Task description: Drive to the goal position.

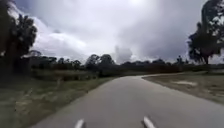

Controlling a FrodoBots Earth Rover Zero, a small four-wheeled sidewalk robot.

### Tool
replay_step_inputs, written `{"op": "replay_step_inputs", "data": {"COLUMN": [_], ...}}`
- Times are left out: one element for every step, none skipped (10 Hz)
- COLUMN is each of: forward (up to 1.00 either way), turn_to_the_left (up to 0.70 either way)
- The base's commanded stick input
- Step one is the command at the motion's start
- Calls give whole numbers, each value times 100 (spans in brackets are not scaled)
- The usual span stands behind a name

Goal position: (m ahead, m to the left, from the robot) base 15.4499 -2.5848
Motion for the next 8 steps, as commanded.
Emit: {"op": "replay_step_inputs", "data": {"forward": [85, 85, 85, 85, 85, 85, 85, 85], "turn_to_the_left": [0, -1, -18, -30, -24, -5, 0, 0]}}
